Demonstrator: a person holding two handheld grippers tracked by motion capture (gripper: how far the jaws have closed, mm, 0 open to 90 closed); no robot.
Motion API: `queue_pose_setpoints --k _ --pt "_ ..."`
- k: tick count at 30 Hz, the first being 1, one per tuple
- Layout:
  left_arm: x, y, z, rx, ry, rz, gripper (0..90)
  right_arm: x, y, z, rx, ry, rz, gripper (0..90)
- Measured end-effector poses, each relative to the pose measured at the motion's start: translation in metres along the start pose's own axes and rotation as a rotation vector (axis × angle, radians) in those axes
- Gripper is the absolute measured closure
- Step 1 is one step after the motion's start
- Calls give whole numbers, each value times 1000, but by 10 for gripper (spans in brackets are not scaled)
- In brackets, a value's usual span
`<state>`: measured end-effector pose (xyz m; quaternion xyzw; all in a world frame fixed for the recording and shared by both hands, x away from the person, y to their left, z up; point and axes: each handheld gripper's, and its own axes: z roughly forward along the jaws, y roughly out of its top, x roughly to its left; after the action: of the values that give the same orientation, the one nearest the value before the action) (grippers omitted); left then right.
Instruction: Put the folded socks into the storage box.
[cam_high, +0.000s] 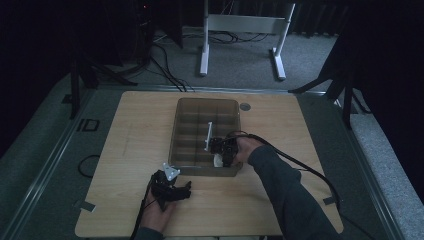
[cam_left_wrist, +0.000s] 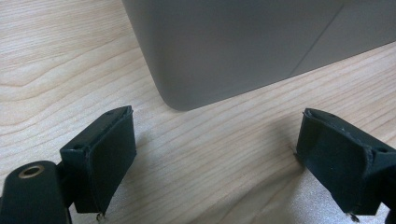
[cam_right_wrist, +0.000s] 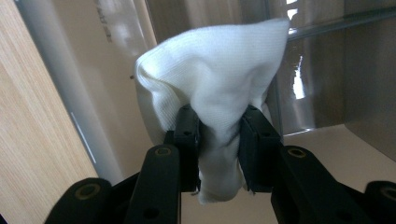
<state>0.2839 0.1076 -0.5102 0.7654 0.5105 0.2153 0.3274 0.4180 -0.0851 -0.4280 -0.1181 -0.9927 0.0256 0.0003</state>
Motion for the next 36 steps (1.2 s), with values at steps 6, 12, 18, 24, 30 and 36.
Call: queue_pose_setpoints --k 6,12,18,24,30,36 --pt "0 0 0 0 0 0 121 -3 -1 -1 -11 21 24 651" --pt "0 0 0 0 1 2 120 -4 -5 -9 -41 25 40 551" --pt "0 0 0 0 0 1 121 -2 -11 -25 -95 6 45 490" --pt "0 0 0 0 0 1 121 1 -13 -38 -149 0 33 518" --pt "0 0 0 0 0 1 121 4 -11 -40 -160 -18 19 595" --pt "0 0 0 0 0 1 121 7 -9 -39 -158 -23 3 765"
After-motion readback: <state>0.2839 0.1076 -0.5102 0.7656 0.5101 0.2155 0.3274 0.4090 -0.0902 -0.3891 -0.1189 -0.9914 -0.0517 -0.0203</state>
